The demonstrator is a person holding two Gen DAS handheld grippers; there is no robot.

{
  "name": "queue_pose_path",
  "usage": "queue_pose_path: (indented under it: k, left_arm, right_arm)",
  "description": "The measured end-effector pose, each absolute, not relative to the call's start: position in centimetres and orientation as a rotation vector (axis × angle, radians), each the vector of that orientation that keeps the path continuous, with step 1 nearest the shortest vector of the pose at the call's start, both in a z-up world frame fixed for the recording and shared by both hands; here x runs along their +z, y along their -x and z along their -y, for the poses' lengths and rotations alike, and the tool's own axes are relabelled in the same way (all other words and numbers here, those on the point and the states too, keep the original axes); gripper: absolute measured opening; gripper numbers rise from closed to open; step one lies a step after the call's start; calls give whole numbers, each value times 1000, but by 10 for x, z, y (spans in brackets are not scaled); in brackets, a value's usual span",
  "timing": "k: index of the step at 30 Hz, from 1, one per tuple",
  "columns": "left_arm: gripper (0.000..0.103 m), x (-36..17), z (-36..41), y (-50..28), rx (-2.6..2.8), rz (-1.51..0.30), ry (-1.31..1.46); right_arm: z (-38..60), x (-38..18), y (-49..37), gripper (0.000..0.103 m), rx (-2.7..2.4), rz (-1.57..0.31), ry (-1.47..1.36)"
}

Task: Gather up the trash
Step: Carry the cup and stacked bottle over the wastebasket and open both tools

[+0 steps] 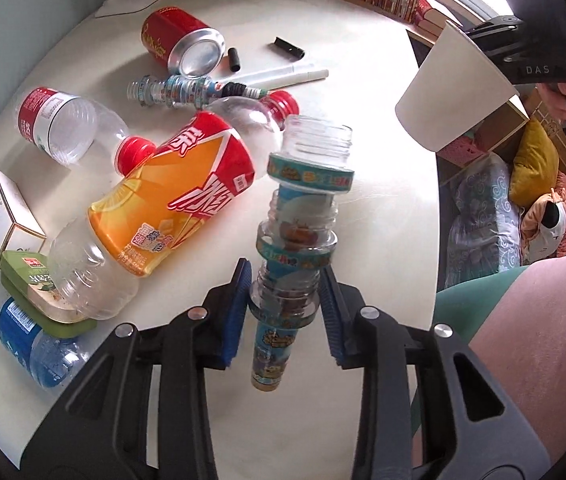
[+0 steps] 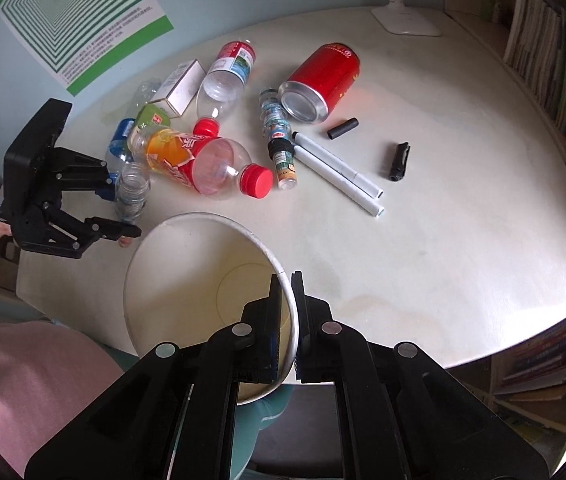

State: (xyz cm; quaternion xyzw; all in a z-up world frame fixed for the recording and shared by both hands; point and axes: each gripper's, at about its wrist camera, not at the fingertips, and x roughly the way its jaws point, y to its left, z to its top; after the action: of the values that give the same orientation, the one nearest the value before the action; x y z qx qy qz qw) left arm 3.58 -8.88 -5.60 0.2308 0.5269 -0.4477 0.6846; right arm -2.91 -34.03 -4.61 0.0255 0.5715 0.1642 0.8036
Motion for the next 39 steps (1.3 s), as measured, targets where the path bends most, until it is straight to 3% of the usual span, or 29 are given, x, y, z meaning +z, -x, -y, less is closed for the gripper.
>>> queue_pose_path:
  k: [12,20,28,39]
  left_arm:
    - [32,-34,135,12,-1177,-1114,-531]
    - [32,-47,227,99,-1324,-1138,-562]
    - [32,-156,356,177,-1318,-1334,-628]
    - [32,-375,475,206,-1190,-1552,-745]
  right_arm:
    - [376,-23,160,6,66,-1156,-198]
    - [439,-67,248,6,-55,-1204,-278]
    - [537,-180,313,6,-121,-1261,-424]
    - [615,-405,336,6,-157,-1355,-606]
